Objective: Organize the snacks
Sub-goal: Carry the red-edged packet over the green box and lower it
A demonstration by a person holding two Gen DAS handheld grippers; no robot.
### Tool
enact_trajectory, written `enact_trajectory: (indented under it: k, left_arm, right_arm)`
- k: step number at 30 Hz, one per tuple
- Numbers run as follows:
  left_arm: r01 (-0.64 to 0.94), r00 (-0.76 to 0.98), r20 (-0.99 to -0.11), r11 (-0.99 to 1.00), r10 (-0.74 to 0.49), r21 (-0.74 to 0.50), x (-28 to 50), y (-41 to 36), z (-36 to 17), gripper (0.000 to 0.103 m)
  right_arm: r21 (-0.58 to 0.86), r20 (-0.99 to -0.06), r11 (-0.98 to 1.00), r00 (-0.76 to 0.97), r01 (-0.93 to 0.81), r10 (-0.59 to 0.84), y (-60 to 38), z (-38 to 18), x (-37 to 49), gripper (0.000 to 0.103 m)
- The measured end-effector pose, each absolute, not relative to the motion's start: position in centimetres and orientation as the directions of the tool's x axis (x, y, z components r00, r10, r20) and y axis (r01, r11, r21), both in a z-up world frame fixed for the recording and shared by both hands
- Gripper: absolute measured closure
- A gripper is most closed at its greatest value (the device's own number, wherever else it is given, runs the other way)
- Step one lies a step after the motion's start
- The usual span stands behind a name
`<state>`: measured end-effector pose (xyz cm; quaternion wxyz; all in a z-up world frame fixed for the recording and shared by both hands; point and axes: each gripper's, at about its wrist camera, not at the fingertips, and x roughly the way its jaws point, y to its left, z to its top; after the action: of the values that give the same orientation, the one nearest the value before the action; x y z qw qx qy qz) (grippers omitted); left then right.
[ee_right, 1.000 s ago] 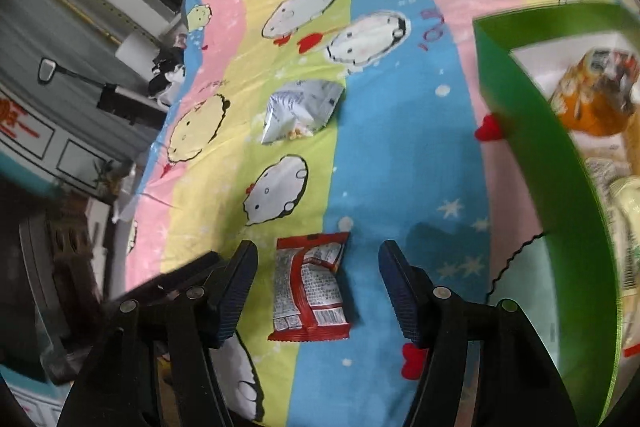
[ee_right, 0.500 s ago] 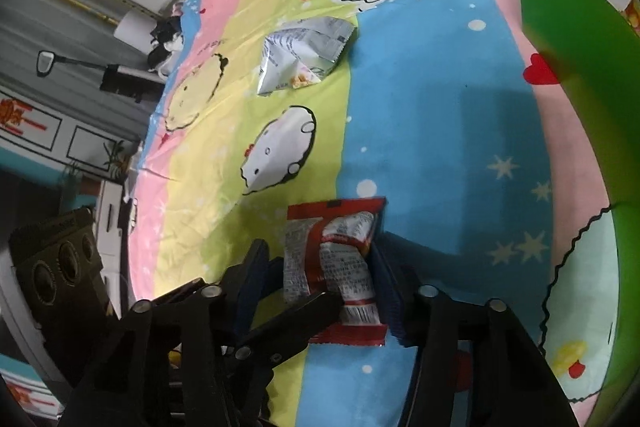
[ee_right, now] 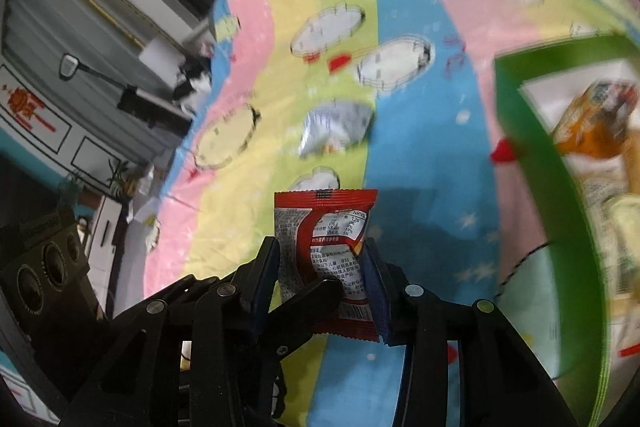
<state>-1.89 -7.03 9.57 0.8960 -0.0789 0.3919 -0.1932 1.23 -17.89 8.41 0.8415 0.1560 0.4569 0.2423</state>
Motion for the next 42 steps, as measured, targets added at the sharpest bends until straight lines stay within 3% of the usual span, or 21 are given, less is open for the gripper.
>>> enact_trajectory:
  k: [9,21,31,42]
  left_arm:
    - [0.418,0.655,-0.598,0.881,-0.462,-0.223,-2.2,-13.0,13.4,0.063]
    - [0.566,0.61,-0.571,0.807,-0.549,-0.17,-1.4,-21.4,14.4,0.063]
    - [0.633,0.516,-0.62,0.751,-0.591,-0.189,1.4,-26.4,12.4,0.063]
    - [0.623,0.385,-0.697,0.728,-0.605,-0.287,4.0,-28.3,9.0,0.064]
  right_arm:
    - [0.477,-0.59,0.852,0.64,-0.216,0.493,-24.4,12.8,-0.9,0.058]
    - [0.518,-0.527,0.853,0.762,-0.065,0.378,-33.3,13.5,-2.1,0.058]
    - [0.586,-0.546,0.806,0.773,0.078,0.323,-38.4,11.1,-0.9,0.058]
    - [0.594,-0.642,0.773,0.71,0.222,0.289,-40.7,7.6,1.0,0.058]
